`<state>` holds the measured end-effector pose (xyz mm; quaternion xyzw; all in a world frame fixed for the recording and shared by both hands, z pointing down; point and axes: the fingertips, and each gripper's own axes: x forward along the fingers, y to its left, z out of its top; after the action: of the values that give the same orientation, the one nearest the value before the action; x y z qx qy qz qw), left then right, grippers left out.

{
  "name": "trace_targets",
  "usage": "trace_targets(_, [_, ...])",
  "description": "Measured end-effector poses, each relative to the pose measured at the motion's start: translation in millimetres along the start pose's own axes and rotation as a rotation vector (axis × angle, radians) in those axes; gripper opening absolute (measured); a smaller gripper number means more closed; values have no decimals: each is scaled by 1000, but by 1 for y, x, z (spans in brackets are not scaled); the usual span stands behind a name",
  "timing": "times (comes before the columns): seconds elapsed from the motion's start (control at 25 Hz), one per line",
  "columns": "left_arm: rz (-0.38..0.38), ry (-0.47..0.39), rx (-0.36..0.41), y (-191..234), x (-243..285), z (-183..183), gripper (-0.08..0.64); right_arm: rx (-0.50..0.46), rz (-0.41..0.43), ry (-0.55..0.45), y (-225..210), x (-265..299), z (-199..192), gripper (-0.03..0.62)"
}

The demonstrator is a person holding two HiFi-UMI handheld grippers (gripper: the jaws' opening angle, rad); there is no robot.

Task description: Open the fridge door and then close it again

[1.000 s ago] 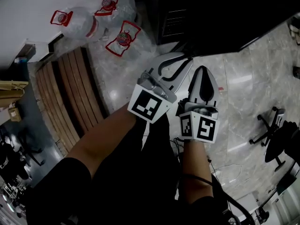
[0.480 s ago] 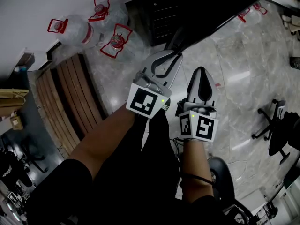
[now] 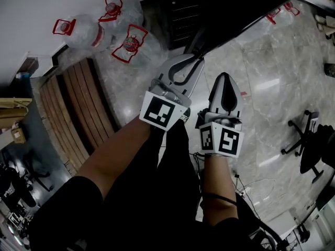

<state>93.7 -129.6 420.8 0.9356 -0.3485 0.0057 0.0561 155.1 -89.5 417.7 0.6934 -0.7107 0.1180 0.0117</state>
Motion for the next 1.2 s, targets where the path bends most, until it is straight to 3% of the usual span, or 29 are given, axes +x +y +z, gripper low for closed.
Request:
trace_targets(0.44, [44,-3,-44,11,0,0,40,3,10,14,1,2,-4,15])
trace_targets(1.2, [185,-4,-24,98,16,8,60,-8,93,28,22,63,8,15])
